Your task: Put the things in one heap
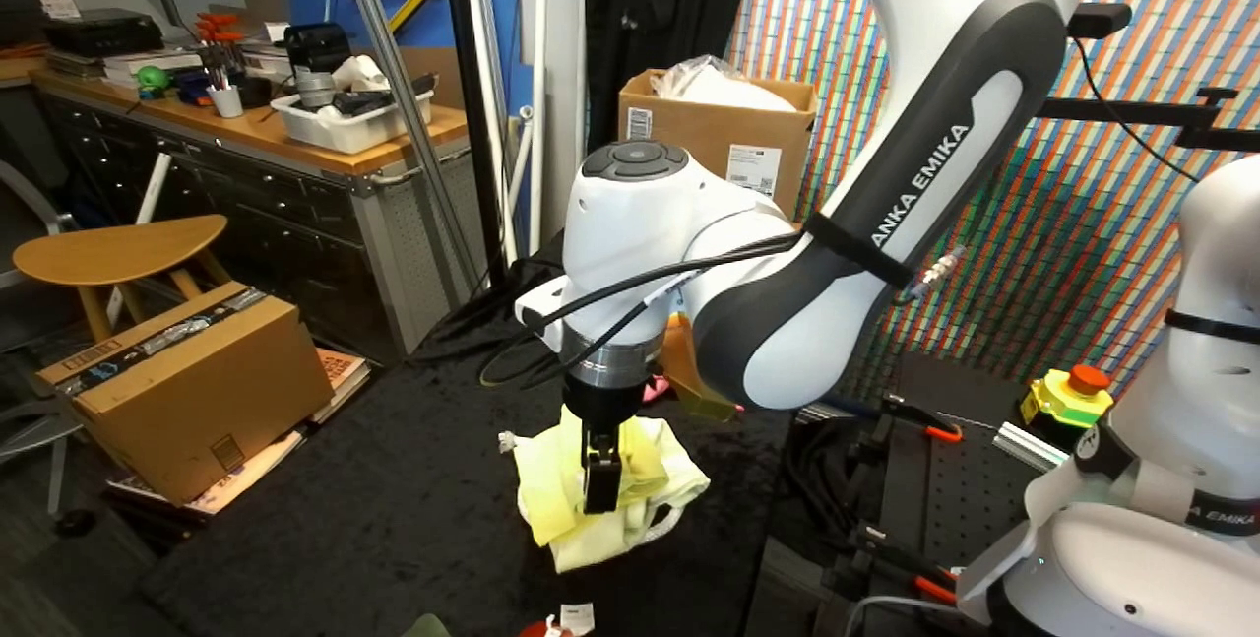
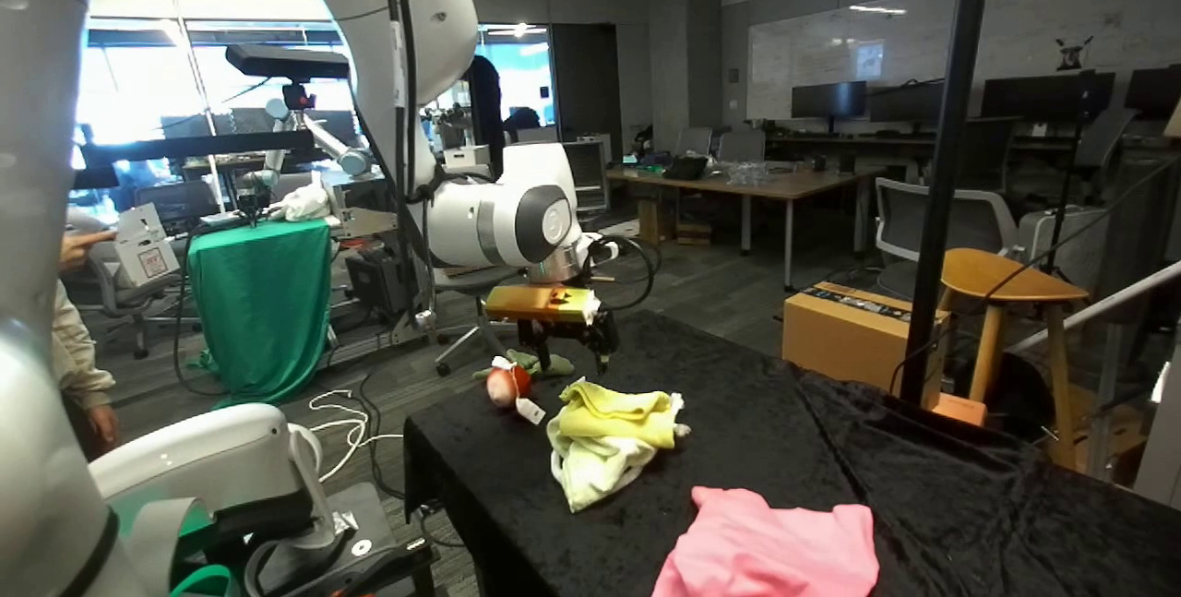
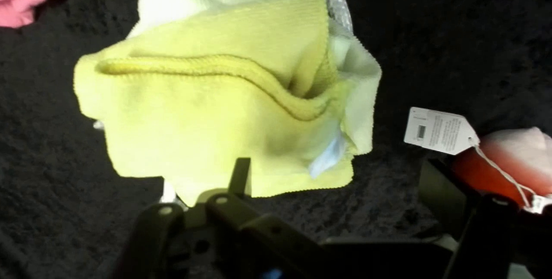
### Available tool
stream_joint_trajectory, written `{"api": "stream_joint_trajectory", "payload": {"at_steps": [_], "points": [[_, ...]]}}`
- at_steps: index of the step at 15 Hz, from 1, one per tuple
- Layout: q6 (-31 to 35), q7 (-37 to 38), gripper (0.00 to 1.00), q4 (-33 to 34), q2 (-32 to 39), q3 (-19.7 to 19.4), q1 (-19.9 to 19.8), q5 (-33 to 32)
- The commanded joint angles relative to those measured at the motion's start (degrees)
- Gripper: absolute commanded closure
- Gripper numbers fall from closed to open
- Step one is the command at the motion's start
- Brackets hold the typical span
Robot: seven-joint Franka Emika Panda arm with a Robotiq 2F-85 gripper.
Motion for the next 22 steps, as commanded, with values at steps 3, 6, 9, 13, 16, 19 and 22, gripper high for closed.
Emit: {"api": "stream_joint_trajectory", "payload": {"at_steps": [3, 6, 9, 13, 16, 19, 22], "points": [[-6.6, -0.5, 0.0, 5.0, 1.2, 2.5, 3.6, -1.1], [-7.4, 0.3, 0.0, 8.3, 3.8, 3.6, 6.0, -1.5], [-8.3, -0.8, 0.0, 12.2, 7.2, 5.6, 6.7, 1.5], [-10.4, -1.7, 0.0, 17.1, 12.1, 8.3, 6.4, 6.6], [-13.4, -2.0, 0.0, 19.8, 14.7, 9.8, 6.1, 10.3], [-15.5, -1.6, 0.0, 22.2, 17.0, 9.8, 6.5, 11.9], [-16.6, -1.3, 0.0, 23.9, 18.7, 9.0, 7.1, 11.3]]}}
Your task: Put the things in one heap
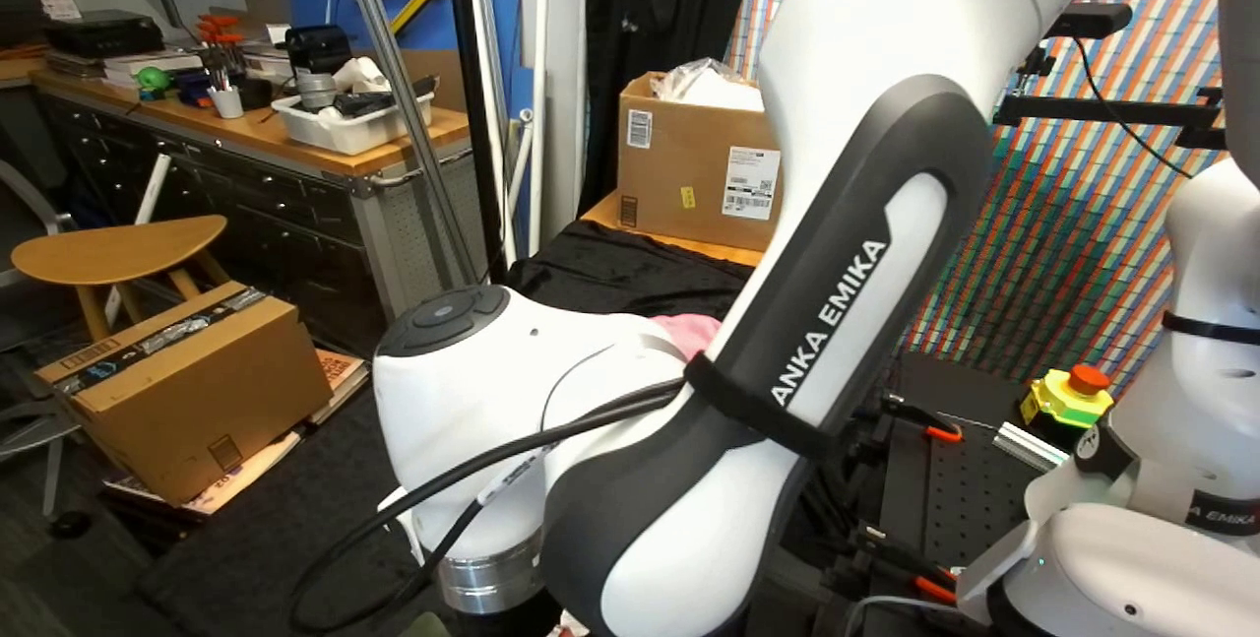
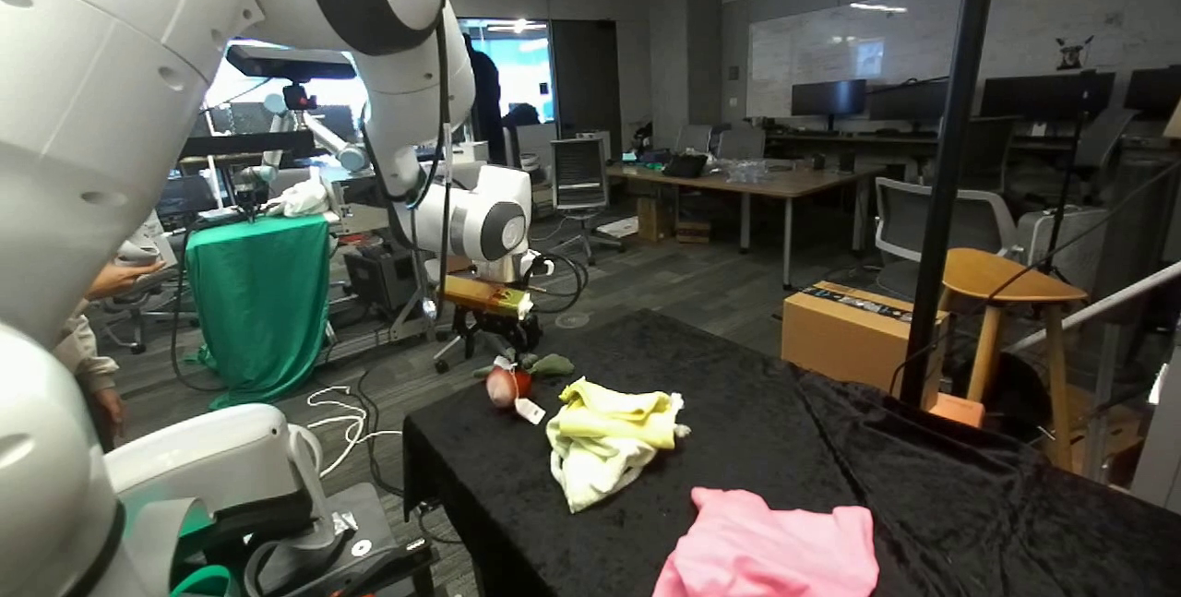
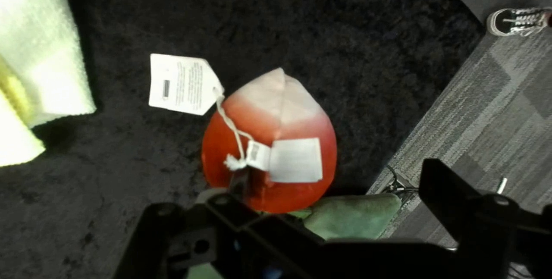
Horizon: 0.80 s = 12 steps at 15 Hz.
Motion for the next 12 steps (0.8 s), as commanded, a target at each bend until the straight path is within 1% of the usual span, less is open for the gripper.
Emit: {"api": "stream_joint_trajectory", "payload": {"at_steps": [1, 4, 5, 6, 7, 8, 9, 10, 11, 12], "points": [[-2.3, -0.1, 0.0, 3.7, 2.4, -0.6, 0.8, 0.4], [-3.3, -0.2, 0.0, 4.9, 3.5, -1.3, 1.3, -0.5], [-3.6, -0.2, 0.05, 5.2, 3.8, -1.4, 1.4, -0.5], [-4.0, -0.2, 0.27, 5.5, 4.1, -1.5, 1.5, -0.7], [-4.2, -0.2, 0.3, 5.8, 4.3, -1.6, 1.6, -0.9], [-4.4, -0.1, 0.31, 5.8, 4.3, -1.8, 1.7, -1.1], [-4.5, -0.1, 0.37, 5.9, 4.4, -1.9, 1.8, -1.3], [-4.4, 0.1, 0.45, 6.0, 4.5, -2.2, 2.0, -1.5], [-4.3, 0.1, 0.55, 6.0, 4.5, -2.4, 2.1, -1.8], [-4.2, 0.2, 0.62, 6.0, 4.5, -2.7, 2.2, -2.0]]}}
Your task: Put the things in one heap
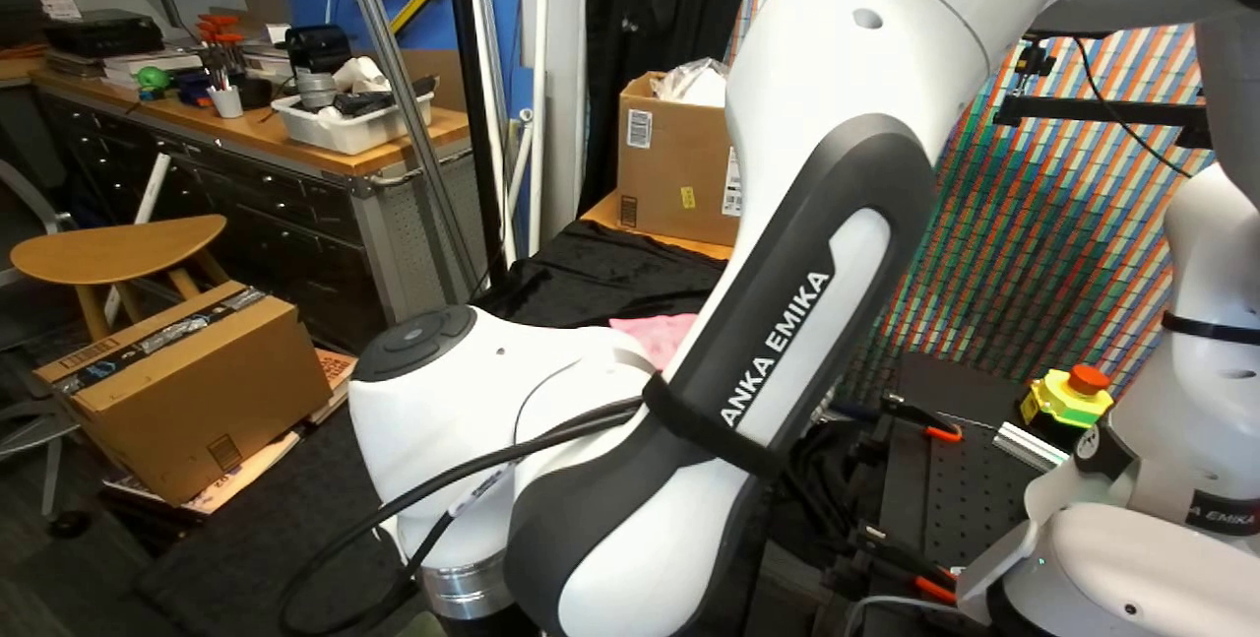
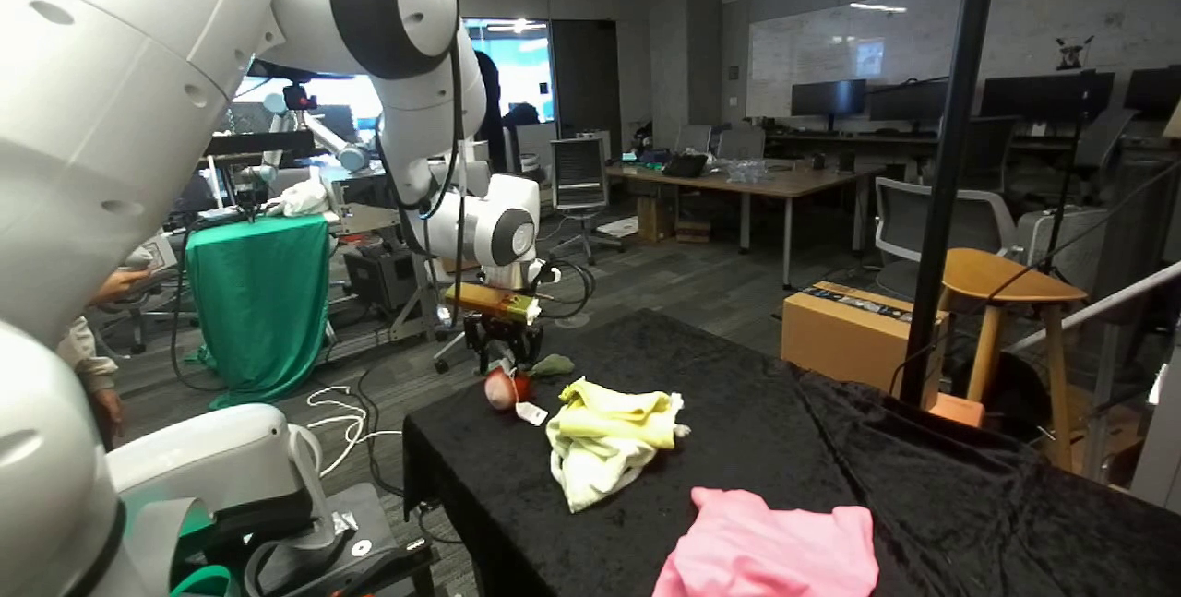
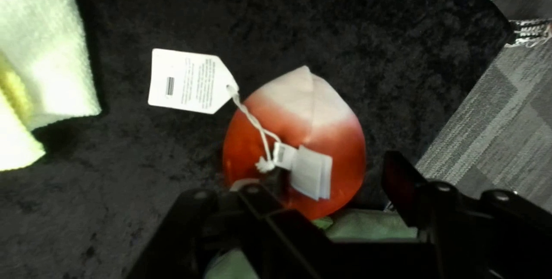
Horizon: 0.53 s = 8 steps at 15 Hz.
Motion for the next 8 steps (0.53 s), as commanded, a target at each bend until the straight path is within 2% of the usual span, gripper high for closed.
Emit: {"api": "stream_joint_trajectory", "payload": {"at_steps": [1, 4, 6, 8], "points": [[-0.8, 0.3, 0.7, 1.7, 1.0, -1.5, 1.4, -1.6], [-0.5, 0.4, 0.91, 1.7, 1.2, -2.1, 1.6, -2.3], [-0.5, 0.3, 0.96, 1.6, 1.1, -2.3, 1.5, -2.5], [-0.5, 0.1, 0.94, 1.3, 0.8, -2.1, 1.4, -2.7]]}}
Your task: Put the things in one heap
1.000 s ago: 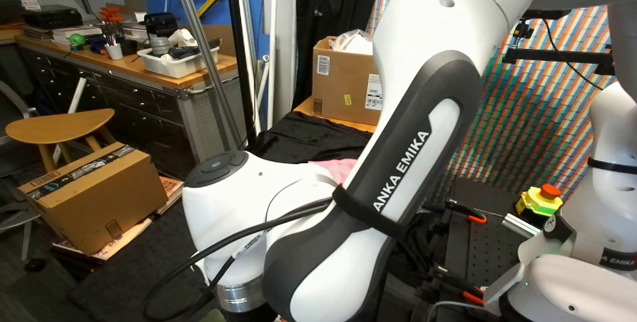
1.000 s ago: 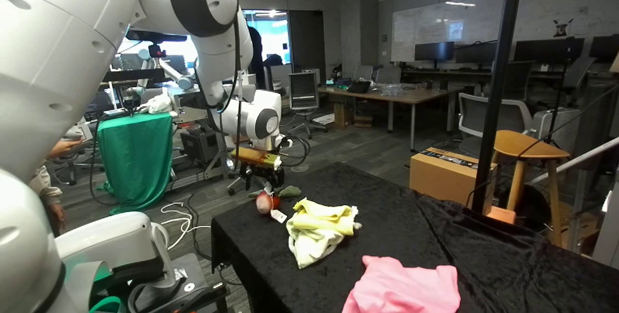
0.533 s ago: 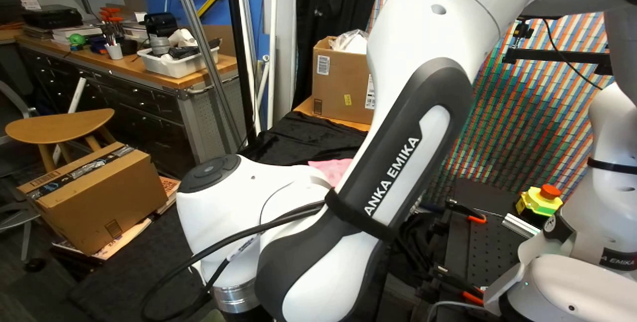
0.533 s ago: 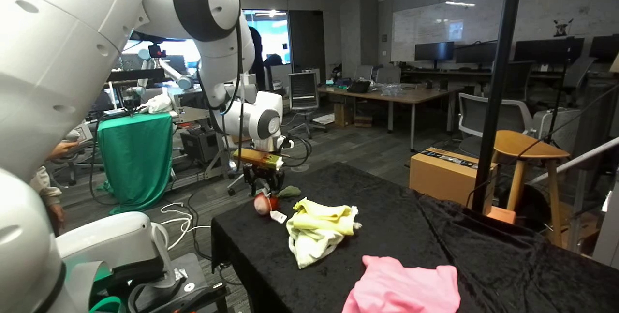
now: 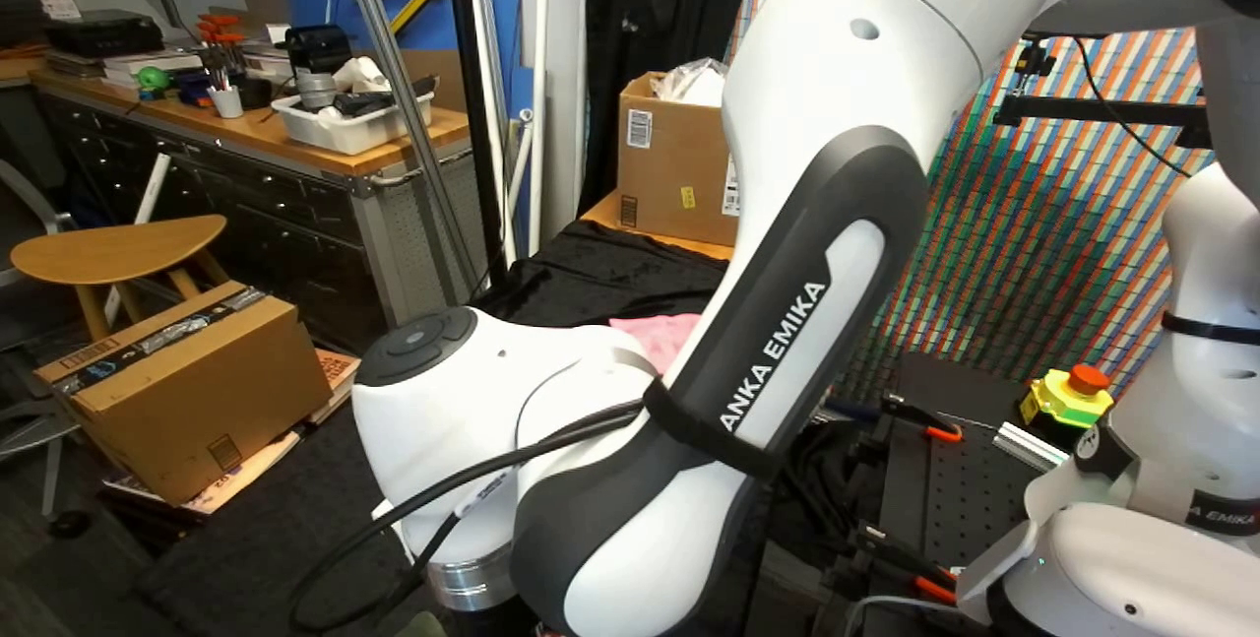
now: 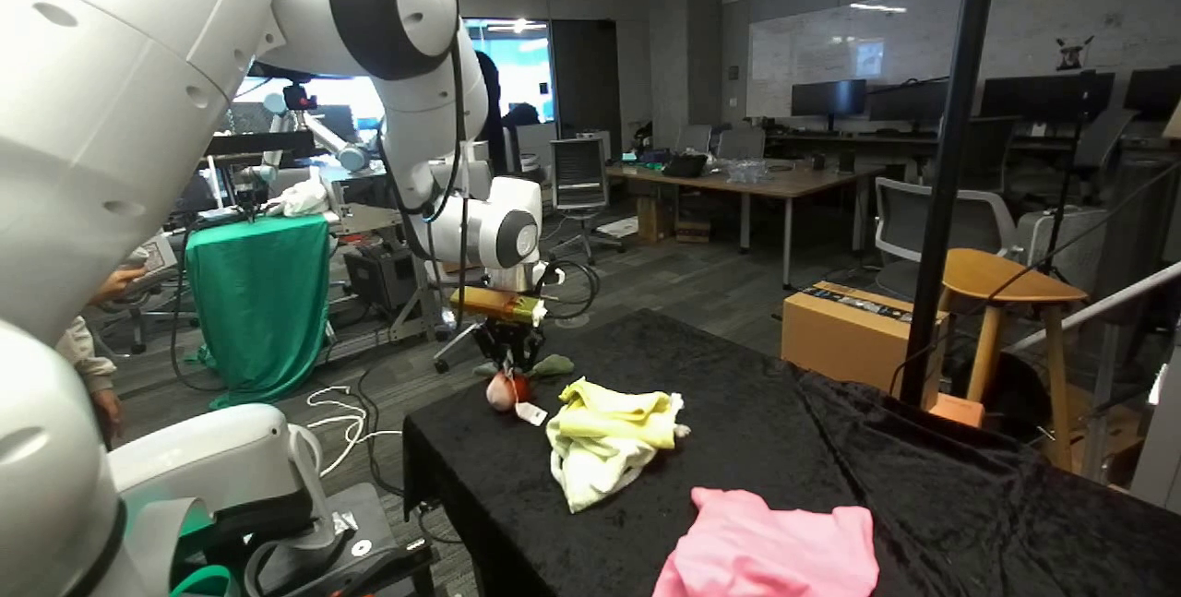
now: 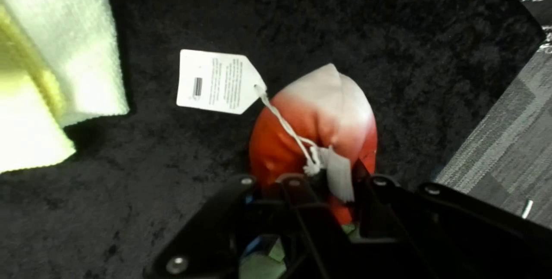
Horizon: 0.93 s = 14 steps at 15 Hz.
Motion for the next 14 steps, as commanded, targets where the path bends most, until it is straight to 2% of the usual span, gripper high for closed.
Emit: {"api": "stream_joint_trajectory", "payload": {"at_steps": [1, 8, 14], "points": [[-0.4, -0.1, 0.93, 1.1, 0.3, -0.5, 0.6, -0.9], [1.7, 0.7, 0.91, 0.0, -4.0, -0.5, 0.0, -0.6], [5.0, 5.0, 0.91, -0.5, -7.0, -4.2, -0.3, -1.3]]}}
